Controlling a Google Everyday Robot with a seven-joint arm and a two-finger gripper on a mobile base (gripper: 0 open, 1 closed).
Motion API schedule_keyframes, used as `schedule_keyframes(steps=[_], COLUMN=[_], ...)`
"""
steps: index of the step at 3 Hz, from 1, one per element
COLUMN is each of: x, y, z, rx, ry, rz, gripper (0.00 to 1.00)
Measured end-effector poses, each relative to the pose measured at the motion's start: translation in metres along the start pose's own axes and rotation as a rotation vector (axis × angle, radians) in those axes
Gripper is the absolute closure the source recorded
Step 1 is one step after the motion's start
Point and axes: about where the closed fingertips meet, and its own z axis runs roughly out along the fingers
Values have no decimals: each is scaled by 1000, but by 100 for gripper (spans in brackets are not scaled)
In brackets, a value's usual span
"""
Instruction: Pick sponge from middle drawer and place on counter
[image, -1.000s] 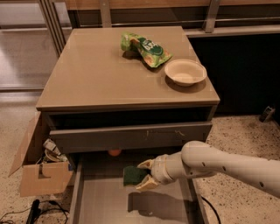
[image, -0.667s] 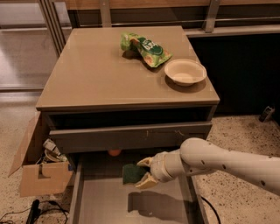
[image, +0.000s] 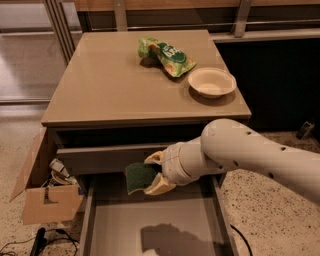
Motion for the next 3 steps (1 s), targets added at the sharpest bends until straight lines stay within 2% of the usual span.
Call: schedule_keyframes(steps=[1, 2, 3], x=[0, -11, -40], y=[0, -4, -34], z=[0, 2, -3], rx=[0, -12, -12], ry=[0, 14, 56], rz=[0, -19, -79], gripper=[100, 100, 100])
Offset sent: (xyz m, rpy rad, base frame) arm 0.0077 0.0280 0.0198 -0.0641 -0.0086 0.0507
